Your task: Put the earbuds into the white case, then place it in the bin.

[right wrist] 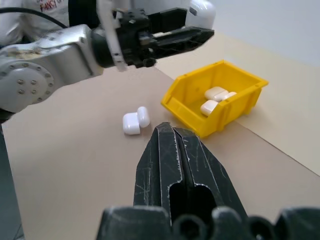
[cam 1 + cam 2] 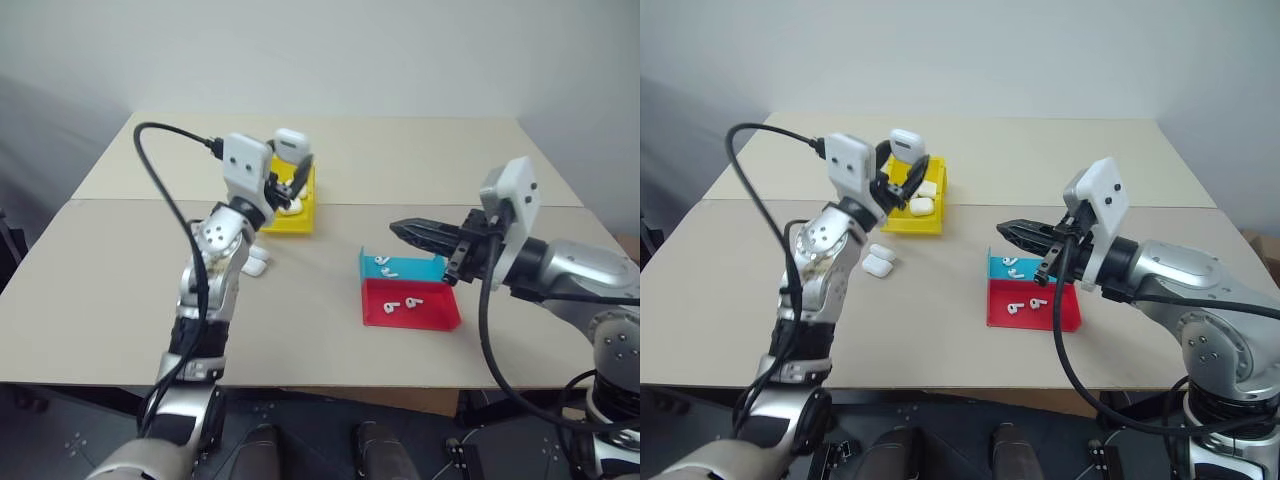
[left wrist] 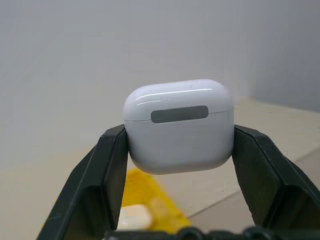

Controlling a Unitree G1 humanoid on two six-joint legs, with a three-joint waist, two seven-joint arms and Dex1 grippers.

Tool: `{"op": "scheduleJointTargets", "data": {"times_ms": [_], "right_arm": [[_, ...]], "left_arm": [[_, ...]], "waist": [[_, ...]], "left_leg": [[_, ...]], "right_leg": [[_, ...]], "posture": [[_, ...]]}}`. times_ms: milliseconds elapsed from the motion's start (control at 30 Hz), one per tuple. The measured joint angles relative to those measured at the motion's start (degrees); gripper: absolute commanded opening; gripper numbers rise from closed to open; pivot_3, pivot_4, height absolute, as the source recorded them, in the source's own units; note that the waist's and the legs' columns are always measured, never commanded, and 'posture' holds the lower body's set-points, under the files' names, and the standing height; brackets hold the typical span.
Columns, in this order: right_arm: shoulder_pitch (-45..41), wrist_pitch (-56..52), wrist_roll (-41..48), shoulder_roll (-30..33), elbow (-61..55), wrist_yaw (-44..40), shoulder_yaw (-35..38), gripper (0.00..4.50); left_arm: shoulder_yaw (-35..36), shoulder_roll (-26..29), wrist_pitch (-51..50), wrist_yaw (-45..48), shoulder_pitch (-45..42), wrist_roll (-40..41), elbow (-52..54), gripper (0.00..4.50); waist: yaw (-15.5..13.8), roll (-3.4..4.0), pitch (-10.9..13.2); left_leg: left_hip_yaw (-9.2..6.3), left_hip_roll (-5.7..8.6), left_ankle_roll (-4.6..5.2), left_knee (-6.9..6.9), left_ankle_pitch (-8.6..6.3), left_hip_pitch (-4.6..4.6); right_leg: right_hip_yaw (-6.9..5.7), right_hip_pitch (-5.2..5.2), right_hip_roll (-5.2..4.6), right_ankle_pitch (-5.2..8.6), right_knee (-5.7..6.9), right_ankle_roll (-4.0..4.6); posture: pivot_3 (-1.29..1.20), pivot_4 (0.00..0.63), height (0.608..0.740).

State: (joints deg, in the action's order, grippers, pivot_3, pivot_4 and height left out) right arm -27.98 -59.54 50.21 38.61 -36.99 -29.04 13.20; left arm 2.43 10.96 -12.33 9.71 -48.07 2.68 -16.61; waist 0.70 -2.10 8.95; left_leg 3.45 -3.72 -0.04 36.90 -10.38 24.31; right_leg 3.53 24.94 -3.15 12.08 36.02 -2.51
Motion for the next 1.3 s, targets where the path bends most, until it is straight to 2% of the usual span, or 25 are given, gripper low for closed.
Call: {"op": "scheduleJointTargets", "data": {"times_ms": [100,300,367,467,600,700,833,900,1067,1300], "right_arm": [[-0.3,-0.4,-1.7,1.4,-0.2,1.8,-3.4,0.03],[-0.3,-0.5,-1.7,1.5,-0.3,3.3,-3.9,0.03],[-0.5,-0.5,-1.7,1.5,-0.3,4.0,-4.2,0.0],[-0.8,-0.5,-1.7,1.4,-0.3,4.7,-5.0,0.0],[-0.5,-0.5,-1.6,1.4,-0.5,5.8,-4.9,0.0],[0.4,-0.5,-1.4,1.7,-1.0,6.0,-4.6,0.0],[2.4,0.0,-1.4,2.5,-1.8,5.4,-3.4,0.0],[5.1,3.2,-2.3,2.5,-2.2,3.6,-3.0,0.0],[11.8,13.0,-6.3,5.1,-1.8,-6.0,-3.2,0.0],[17.4,21.5,-9.9,9.5,0.7,-18.4,-3.7,0.0]], "left_arm": [[0.1,-1.0,1.1,-7.0,-6.4,-3.4,-12.3,2.86],[-0.2,-3.1,5.2,-10.4,-13.0,-4.9,-31.8,2.86],[-0.4,-3.2,7.1,-10.5,-14.3,-5.6,-36.6,3.57],[-0.7,-3.1,9.9,-10.8,-16.1,-6.2,-41.4,4.37],[-0.7,-2.4,12.5,-10.5,-16.5,-6.6,-41.3,4.48],[-0.2,-1.0,13.2,-7.1,-14.7,-5.2,-35.4,4.48],[0.8,3.2,9.3,3.2,-6.1,0.4,-18.2,4.48],[1.1,7.1,5.2,11.2,0.5,5.1,-6.8,4.48],[2.7,17.7,-1.5,28.1,15.5,16.6,15.8,4.48],[9.9,30.6,-7.8,47.9,33.9,33.6,33.7,4.48]], "waist": [[0.0,-0.01,0.0],[0.0,-0.02,0.0],[0.0,-0.03,0.0],[0.0,-0.04,0.0],[0.0,-0.04,0.0],[0.1,-0.03,0.0],[0.5,-0.01,0.0],[0.7,0.0,0.0],[0.5,0.0,0.0],[0.3,0.0,0.0]], "left_leg": [[0.01,0.03,0.0,-0.07,-0.01,0.1],[0.01,0.09,0.03,-0.14,-0.04,0.4],[0.01,0.08,0.03,-0.16,-0.04,0.4],[0.0,0.08,0.02,-0.15,-0.04,0.39],[0.01,0.09,0.01,-0.15,-0.03,0.37],[0.02,0.08,0.01,-0.15,-0.04,0.38],[0.04,0.03,0.01,-0.18,-0.04,0.34],[0.03,0.01,0.0,-0.19,-0.04,0.31],[0.07,0.01,-0.04,-0.12,0.0,0.15],[0.15,-0.11,-0.05,-0.11,0.01,-0.14]], "right_leg": [[-0.02,0.04,-0.04,0.0,-0.14,0.0],[-0.05,0.24,-0.1,-0.17,-0.24,0.28],[-0.06,0.26,-0.09,-0.17,-0.23,0.29],[-0.08,0.24,-0.1,-0.17,-0.2,0.28],[-0.08,0.23,-0.13,-0.18,-0.18,0.28],[-0.07,0.24,-0.13,-0.19,-0.18,0.3],[-0.06,0.25,-0.11,-0.19,-0.13,0.33],[-0.06,0.24,-0.08,-0.18,-0.08,0.35],[-0.06,0.12,-0.13,-0.17,-0.04,0.32],[-0.05,-0.02,-0.1,0.24,-0.01,0.46]], "posture": [[0.0,0.15,0.74],[0.0,0.15,0.74],[0.0,0.15,0.74],[0.0,0.15,0.74],[0.0,0.15,0.74],[0.0,0.15,0.74],[0.0,0.15,0.74],[0.0,0.15,0.74],[0.0,0.15,0.74],[0.0,0.15,0.74]]}}
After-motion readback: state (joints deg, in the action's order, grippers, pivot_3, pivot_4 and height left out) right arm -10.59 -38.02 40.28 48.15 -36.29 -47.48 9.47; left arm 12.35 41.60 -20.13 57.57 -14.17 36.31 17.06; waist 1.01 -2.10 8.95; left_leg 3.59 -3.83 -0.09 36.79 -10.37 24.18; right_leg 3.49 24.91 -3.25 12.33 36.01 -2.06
